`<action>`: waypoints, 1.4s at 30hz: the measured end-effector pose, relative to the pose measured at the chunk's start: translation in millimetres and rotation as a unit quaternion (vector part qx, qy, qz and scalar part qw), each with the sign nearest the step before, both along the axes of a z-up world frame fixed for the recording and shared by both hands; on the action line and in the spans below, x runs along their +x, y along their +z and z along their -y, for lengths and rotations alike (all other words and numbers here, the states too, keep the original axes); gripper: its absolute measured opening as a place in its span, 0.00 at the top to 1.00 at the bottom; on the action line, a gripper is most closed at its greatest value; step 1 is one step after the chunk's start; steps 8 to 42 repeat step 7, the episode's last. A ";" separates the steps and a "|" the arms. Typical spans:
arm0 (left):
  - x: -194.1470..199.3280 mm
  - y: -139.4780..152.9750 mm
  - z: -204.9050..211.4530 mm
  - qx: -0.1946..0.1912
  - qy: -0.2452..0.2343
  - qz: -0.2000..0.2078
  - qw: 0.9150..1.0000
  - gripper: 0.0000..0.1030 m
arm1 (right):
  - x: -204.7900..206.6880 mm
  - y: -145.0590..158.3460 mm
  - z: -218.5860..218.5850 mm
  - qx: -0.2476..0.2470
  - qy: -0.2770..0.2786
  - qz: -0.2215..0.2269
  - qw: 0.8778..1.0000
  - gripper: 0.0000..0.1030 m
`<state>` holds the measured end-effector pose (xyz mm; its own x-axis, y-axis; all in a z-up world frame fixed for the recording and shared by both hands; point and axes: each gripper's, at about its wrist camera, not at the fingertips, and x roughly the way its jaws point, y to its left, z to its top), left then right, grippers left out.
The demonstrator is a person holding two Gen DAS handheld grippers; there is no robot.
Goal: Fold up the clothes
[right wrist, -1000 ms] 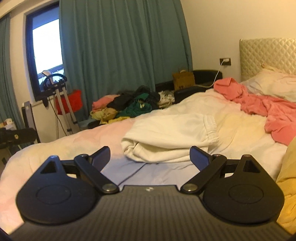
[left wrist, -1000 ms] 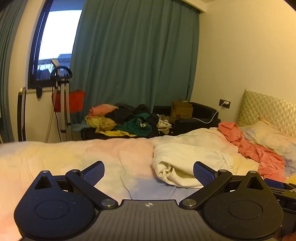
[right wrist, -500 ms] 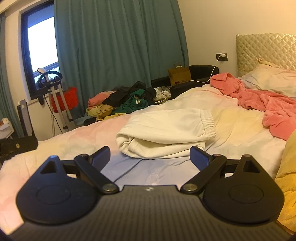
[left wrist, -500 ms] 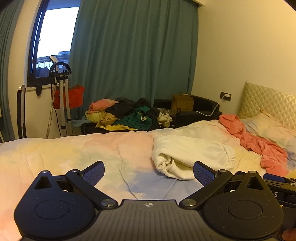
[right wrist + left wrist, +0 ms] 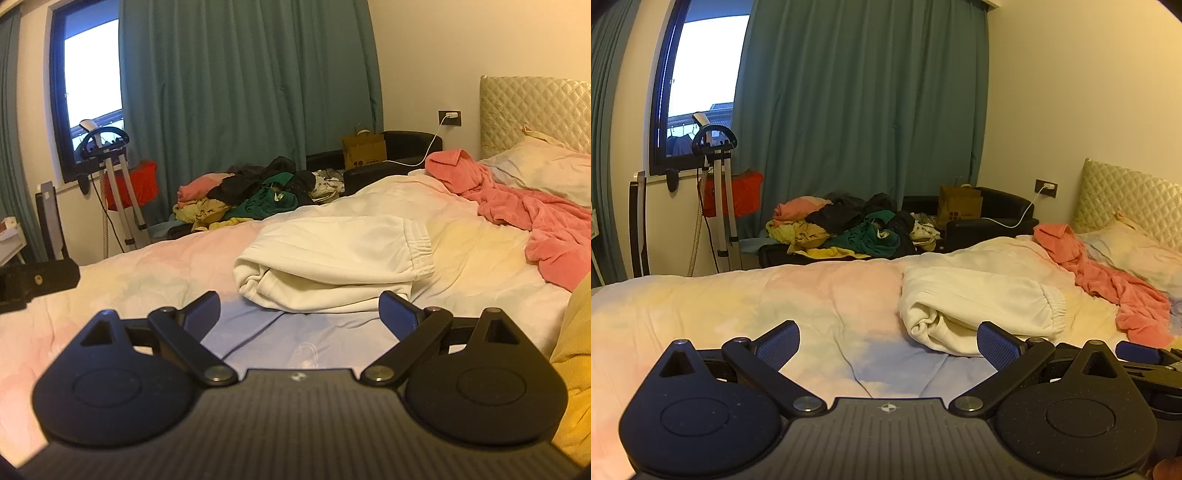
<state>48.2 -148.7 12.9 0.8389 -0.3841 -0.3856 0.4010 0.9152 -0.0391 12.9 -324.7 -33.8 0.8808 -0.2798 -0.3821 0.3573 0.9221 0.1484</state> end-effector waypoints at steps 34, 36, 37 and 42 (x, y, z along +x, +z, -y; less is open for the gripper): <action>-2.0 0.2 -0.4 0.000 0.001 0.002 1.000 0.00 | 0.7 0.5 -0.9 0.003 0.003 -0.002 1.000 0.09; -2.0 0.2 -0.4 0.000 0.001 0.002 1.000 0.00 | 0.7 0.5 -0.9 0.003 0.003 -0.002 1.000 0.09; -2.0 0.2 -0.4 0.000 0.001 0.002 1.000 0.00 | 0.7 0.5 -0.9 0.003 0.003 -0.002 1.000 0.09; -2.0 0.2 -0.4 0.000 0.001 0.002 1.000 0.00 | 0.7 0.5 -0.9 0.003 0.003 -0.002 1.000 0.09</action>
